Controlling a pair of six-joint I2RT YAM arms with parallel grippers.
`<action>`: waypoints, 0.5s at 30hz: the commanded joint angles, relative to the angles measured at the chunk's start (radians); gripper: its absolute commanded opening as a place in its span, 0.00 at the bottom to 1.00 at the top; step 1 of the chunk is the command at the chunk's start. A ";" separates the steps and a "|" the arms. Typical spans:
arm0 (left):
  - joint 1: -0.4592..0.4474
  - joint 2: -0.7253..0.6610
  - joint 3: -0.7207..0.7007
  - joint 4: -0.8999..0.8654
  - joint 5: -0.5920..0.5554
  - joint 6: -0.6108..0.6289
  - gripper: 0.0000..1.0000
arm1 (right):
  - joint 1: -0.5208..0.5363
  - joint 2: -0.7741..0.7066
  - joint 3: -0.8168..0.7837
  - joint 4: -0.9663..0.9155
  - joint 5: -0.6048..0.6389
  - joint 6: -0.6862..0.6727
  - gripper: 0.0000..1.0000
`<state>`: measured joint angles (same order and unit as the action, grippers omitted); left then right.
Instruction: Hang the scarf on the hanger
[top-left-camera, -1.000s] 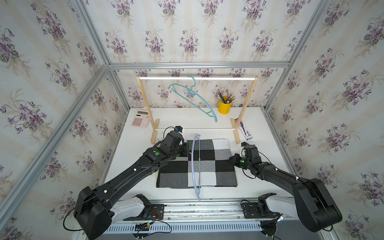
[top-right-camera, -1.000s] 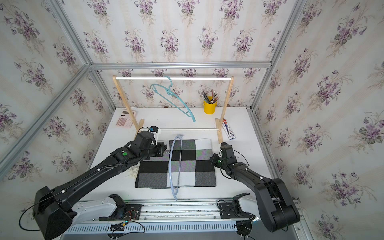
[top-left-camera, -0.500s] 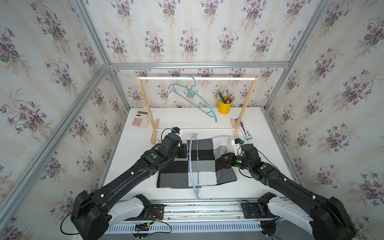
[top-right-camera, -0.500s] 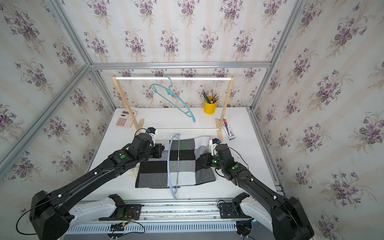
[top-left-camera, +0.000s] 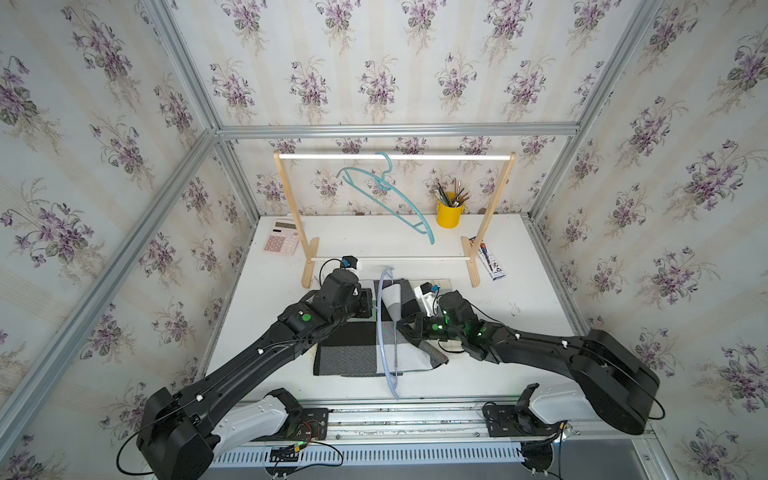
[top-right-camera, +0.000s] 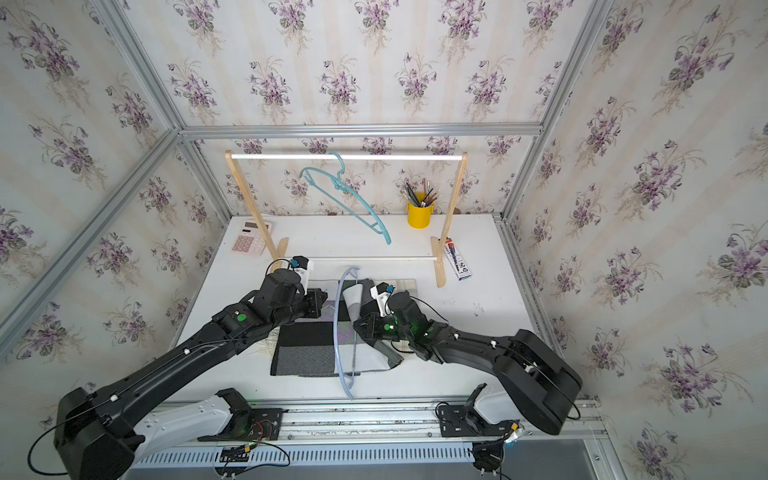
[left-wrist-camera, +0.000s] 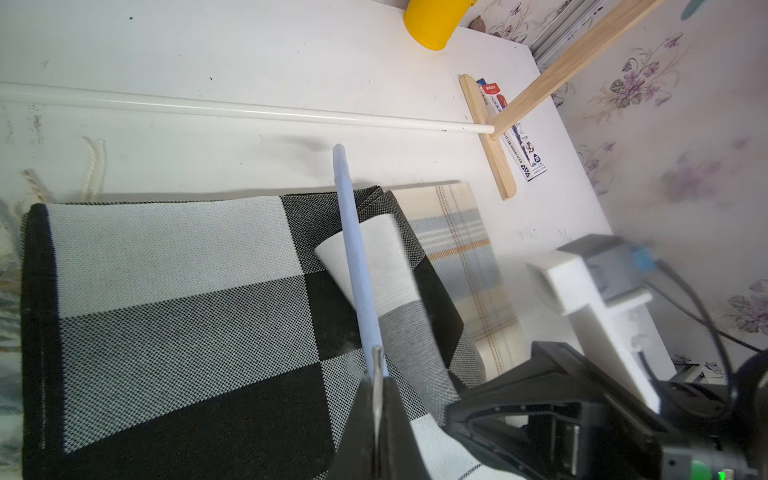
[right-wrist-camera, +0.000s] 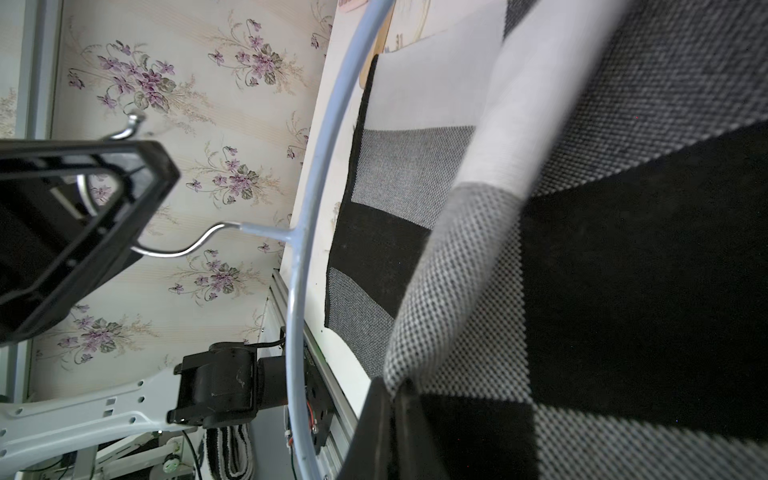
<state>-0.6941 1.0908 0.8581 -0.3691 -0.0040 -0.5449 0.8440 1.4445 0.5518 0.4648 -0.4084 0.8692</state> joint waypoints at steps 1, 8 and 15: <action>0.002 -0.011 -0.005 0.024 -0.001 -0.002 0.00 | 0.011 0.081 0.020 0.135 -0.027 0.054 0.00; 0.002 -0.025 -0.015 0.039 0.057 -0.021 0.00 | 0.015 0.157 0.058 0.284 -0.015 0.131 0.00; 0.002 -0.065 -0.022 0.060 0.144 -0.074 0.00 | 0.032 0.218 0.111 0.366 0.092 0.216 0.00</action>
<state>-0.6930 1.0412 0.8375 -0.3592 0.0807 -0.5823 0.8673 1.6466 0.6453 0.7483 -0.3767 1.0435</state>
